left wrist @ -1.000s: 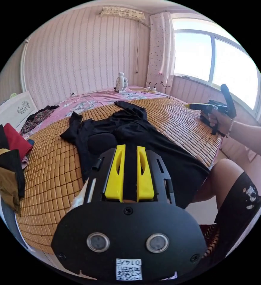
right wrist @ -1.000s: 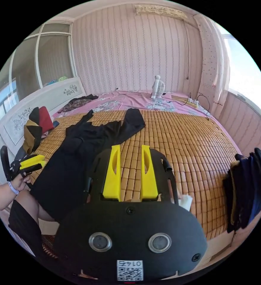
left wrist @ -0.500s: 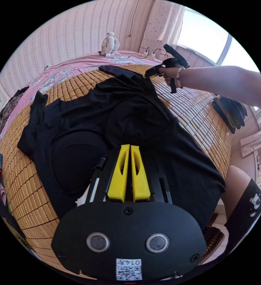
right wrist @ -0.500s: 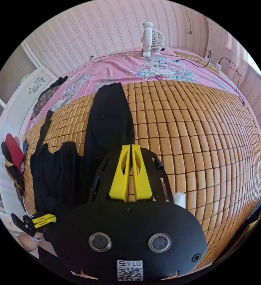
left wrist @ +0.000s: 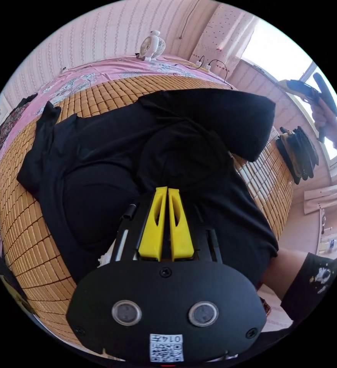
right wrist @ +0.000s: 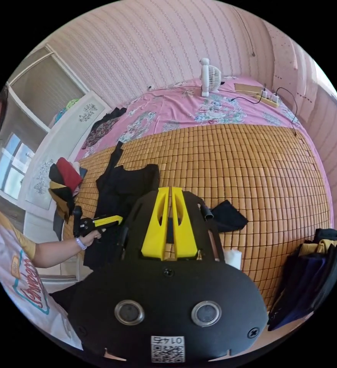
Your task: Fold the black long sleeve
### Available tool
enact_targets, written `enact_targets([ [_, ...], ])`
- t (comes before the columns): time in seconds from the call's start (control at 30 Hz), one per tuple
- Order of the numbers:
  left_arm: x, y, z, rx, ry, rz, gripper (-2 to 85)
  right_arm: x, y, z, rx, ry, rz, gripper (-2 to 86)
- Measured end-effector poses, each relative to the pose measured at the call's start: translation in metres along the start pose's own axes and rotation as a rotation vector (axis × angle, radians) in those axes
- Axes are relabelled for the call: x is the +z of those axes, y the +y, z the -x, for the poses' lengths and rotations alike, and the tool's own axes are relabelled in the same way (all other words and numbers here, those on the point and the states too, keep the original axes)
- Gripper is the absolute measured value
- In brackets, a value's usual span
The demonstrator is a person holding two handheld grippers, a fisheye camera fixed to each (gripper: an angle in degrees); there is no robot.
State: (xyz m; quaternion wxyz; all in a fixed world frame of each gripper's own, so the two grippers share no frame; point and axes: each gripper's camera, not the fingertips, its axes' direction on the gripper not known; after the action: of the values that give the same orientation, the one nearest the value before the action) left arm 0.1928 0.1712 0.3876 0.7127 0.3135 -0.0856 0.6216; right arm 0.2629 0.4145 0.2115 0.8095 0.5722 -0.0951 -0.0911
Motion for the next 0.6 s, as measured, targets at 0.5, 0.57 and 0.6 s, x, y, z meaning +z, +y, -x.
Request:
enact_targets([
  [0.5,-0.044,-0.152,0.001,0.049,0.074,-0.087,-0.6,0.043,0.082,-0.121,0.496,0.226,0.063,0.6],
  [0.57,-0.034,-0.173,-0.005,0.064,0.079,-0.054,-0.9,0.035,0.092,-0.121,0.466,0.207,0.090,0.1],
  [0.6,-0.029,-0.184,-0.010,0.081,0.082,-0.046,-0.9,0.024,0.103,-0.122,0.480,0.194,0.102,0.0],
])
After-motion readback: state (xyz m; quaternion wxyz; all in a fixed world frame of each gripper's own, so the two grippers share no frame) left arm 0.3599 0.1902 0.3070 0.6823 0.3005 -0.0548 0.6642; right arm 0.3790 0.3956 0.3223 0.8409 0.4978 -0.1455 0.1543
